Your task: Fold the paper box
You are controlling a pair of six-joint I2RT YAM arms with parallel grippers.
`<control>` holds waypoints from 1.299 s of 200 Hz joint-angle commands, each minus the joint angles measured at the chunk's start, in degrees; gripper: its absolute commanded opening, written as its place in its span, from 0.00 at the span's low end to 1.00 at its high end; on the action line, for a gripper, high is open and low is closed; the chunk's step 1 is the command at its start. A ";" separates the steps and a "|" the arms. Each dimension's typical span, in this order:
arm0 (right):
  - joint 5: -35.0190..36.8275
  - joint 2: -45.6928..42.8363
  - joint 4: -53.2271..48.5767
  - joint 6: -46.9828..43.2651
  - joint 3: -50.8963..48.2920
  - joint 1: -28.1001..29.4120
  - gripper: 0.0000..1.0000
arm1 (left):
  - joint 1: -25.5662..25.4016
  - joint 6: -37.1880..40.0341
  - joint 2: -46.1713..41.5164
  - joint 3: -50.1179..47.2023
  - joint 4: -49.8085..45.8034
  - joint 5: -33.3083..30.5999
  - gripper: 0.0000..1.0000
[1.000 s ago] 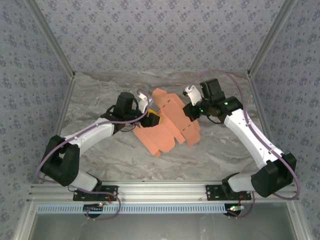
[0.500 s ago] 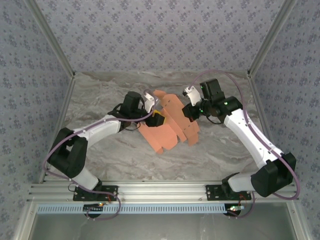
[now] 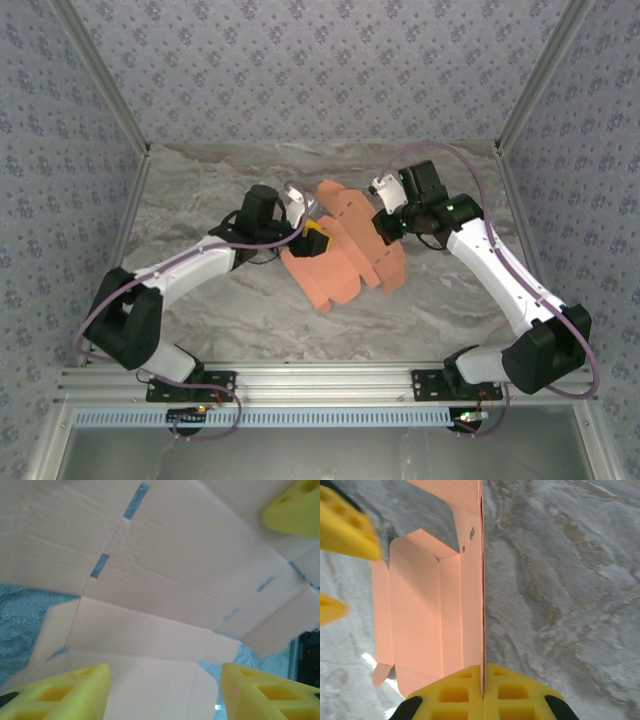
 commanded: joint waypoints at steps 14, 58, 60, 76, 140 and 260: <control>14.14 0.97 -0.30 -5.08 0.10 3.83 0.00 | 2.74 -2.23 -6.11 -3.64 -0.76 -0.89 0.60; 25.46 4.42 5.49 -14.02 -1.93 7.13 0.00 | 6.16 -6.56 -10.15 -6.92 -1.36 -8.77 0.61; 25.97 4.63 5.66 -14.45 -1.97 7.29 0.00 | 6.27 -6.81 -10.20 -7.09 -1.36 -9.11 0.61; 29.42 5.64 8.10 -18.25 -3.10 8.51 0.00 | 7.18 -8.59 -10.59 -7.86 -1.11 -10.99 0.61; 38.08 6.53 26.04 -34.10 -14.47 12.91 0.00 | 9.90 -12.66 -7.77 -7.68 1.61 -14.98 0.62; 42.86 5.51 56.74 -53.84 -29.97 14.72 0.00 | 11.26 -0.68 13.09 7.04 -1.92 -14.95 0.56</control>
